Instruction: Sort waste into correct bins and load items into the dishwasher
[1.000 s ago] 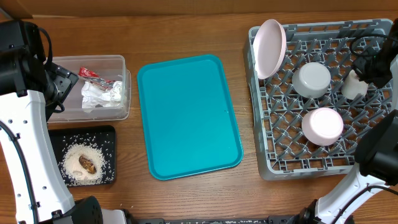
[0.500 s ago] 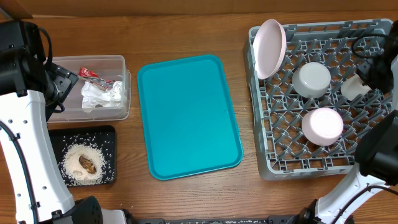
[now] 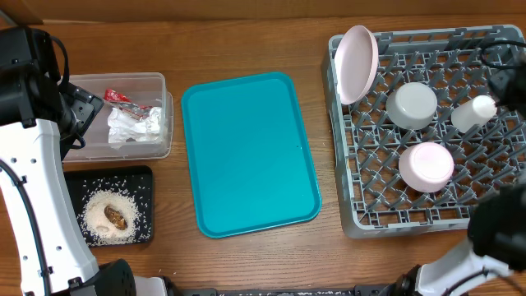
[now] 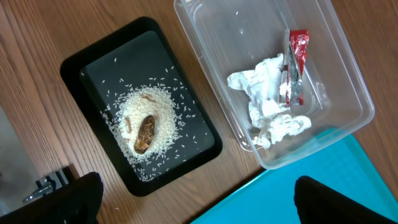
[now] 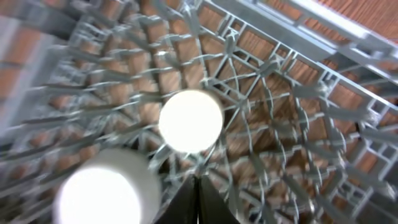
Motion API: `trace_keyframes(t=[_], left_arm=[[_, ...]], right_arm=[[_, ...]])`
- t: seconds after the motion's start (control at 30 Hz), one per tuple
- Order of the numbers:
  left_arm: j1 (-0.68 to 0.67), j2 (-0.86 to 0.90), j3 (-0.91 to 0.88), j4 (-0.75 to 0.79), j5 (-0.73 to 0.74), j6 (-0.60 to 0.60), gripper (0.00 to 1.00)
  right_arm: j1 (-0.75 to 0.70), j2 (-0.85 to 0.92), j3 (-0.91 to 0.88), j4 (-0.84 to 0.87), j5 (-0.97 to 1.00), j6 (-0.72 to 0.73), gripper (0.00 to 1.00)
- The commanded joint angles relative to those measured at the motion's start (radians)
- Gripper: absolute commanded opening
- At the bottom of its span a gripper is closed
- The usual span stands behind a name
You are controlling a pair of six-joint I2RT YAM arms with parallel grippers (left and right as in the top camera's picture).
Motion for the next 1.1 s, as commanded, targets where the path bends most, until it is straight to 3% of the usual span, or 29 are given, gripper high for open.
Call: trace_keyframes(t=[0.0,0.27,0.57,0.63,0.73,0.77,0.8,0.83,1.07], left_arm=[[0.0,0.004,0.004,-0.002,-0.002,-0.018,1.0],[0.0,0.004,0.004,-0.002,-0.002,-0.018,1.0],[0.0,0.004,0.004,-0.002,-0.002,-0.018,1.0],[0.0,0.004,0.004,-0.002,-0.002,-0.018,1.0],[0.0,0.004,0.004,-0.002,-0.002,-0.018,1.0],[0.0,0.004,0.004,-0.002,-0.002,-0.018,1.0],[0.0,0.004,0.004,-0.002,-0.002,-0.018,1.0],[0.0,0.004,0.004,-0.002,-0.002,-0.018,1.0],[0.0,0.004,0.004,-0.002,-0.002,-0.018,1.0]], right_arm=[[-0.006,-0.158,0.038,-0.066,-0.11,0.063,0.05],[-0.003,-0.301,0.026,-0.288,-0.204,0.035,0.08],[-0.003,-0.575,-0.13,-0.313,-0.496,-0.144,0.11],[-0.003,-0.669,-0.199,-0.319,-0.548,-0.193,0.22],[-0.004,-0.761,-0.28,-0.349,-0.548,-0.187,0.68],[-0.003,-0.783,-0.304,-0.358,-0.548,-0.187,0.77],[-0.004,-0.806,-0.332,-0.365,-0.548,-0.187,0.93],[-0.004,-0.828,-0.359,-0.369,-0.548,-0.184,1.0],[-0.004,-0.867,-0.429,-0.378,-0.547,-0.055,1.0]])
